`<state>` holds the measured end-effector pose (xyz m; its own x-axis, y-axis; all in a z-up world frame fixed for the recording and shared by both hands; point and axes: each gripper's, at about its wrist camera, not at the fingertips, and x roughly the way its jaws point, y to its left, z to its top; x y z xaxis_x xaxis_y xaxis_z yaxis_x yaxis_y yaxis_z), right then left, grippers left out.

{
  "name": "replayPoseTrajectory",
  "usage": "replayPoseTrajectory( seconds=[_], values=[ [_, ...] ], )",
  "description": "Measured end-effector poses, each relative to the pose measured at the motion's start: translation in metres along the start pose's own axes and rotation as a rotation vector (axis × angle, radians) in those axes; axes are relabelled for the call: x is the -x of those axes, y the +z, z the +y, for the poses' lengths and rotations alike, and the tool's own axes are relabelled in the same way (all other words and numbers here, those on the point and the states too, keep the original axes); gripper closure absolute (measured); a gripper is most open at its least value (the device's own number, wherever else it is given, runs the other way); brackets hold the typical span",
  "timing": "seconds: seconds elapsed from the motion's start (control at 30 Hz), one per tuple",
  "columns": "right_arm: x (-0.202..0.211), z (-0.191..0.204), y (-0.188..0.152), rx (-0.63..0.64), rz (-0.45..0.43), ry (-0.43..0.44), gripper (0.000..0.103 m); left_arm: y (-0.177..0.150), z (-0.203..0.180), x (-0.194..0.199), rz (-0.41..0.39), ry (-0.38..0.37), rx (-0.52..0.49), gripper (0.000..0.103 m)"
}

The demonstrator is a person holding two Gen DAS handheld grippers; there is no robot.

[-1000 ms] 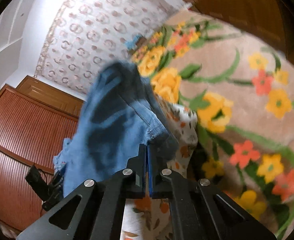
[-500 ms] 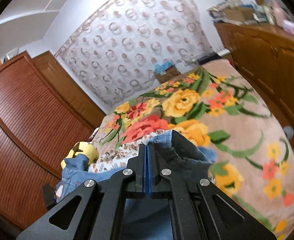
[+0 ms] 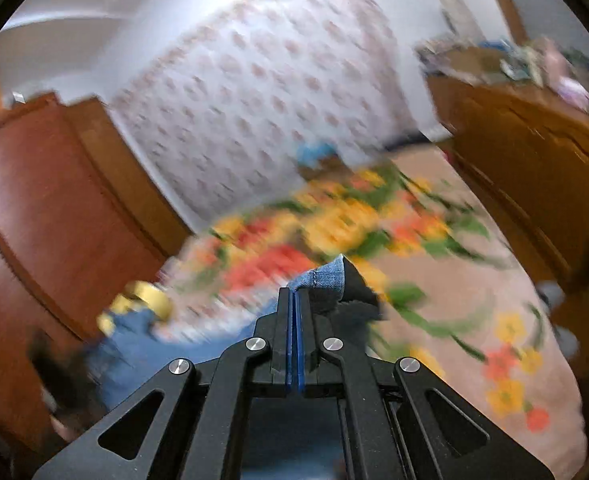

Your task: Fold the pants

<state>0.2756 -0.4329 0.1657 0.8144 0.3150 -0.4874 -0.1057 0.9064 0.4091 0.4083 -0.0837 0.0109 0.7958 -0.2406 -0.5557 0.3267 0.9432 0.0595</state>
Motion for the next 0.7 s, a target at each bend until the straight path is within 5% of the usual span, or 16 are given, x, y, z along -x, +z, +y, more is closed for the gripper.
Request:
replayPoseTrajectory(
  seconds=[0.17, 0.3, 0.57, 0.7],
  values=[
    [-0.018, -0.06, -0.087, -0.087, 0.157, -0.078, 0.102, 0.004, 0.002, -0.018, 0.056, -0.052, 0.001, 0.03],
    [-0.026, -0.071, -0.121, -0.1, 0.21, -0.09, 0.096, 0.01, -0.006, -0.037, 0.101, -0.065, -0.024, 0.029],
    [-0.041, -0.045, -0.089, -0.009, 0.189, -0.186, 0.072, 0.017, -0.014, -0.073, 0.2, -0.066, -0.115, 0.029],
    [-0.042, -0.035, -0.079, 0.002, 0.166, -0.158, 0.057, 0.013, -0.016, -0.093, 0.272, -0.109, -0.158, 0.029]
  ],
)
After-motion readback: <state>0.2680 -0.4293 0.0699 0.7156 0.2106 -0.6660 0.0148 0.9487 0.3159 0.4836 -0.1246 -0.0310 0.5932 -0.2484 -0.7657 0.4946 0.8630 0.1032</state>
